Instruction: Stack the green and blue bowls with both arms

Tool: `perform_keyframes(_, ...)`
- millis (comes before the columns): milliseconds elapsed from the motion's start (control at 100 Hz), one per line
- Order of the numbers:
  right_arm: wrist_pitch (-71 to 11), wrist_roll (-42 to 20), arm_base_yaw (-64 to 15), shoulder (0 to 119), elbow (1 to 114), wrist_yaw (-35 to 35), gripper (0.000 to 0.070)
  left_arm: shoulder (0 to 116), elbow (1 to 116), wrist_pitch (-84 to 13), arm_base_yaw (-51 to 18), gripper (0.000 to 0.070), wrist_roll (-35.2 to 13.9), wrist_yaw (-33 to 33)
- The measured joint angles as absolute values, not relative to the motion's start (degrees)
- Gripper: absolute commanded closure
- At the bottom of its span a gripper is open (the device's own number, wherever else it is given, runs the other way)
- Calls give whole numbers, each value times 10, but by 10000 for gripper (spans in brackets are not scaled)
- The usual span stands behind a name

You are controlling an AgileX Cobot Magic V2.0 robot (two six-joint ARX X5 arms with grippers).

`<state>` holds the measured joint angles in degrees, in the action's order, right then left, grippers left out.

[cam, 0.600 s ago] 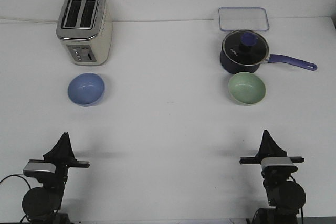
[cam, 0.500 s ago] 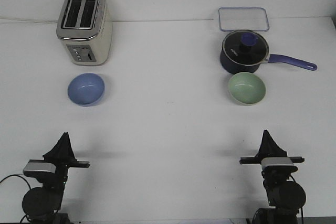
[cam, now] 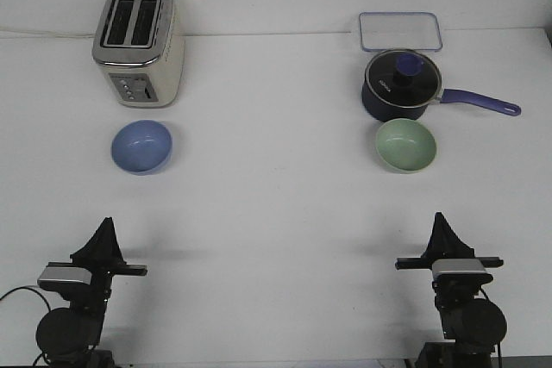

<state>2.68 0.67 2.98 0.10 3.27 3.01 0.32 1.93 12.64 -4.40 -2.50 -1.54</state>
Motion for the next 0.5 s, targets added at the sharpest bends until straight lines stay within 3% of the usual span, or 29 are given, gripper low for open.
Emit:
perform_keyframes(240, -42, 3, 30, 25, 115, 30, 700, 3, 19, 126, -44, 689, -25, -15)
perform_keyframes(500, -173, 2, 30, 160, 264, 30, 700, 3, 19, 126, -44, 689, -25, -15)
